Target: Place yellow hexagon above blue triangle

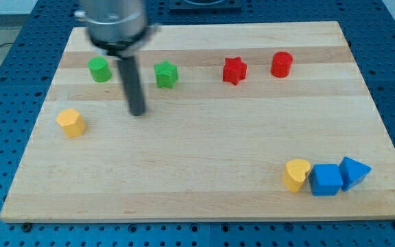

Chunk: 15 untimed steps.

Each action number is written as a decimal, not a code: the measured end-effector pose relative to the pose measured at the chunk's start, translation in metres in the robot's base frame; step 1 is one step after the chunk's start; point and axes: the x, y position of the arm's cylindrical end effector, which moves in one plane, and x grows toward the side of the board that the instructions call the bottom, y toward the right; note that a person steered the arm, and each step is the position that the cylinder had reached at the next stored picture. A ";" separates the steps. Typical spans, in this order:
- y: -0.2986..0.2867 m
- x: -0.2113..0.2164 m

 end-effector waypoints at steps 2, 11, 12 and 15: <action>-0.142 0.013; 0.114 0.072; 0.128 0.090; 0.294 0.076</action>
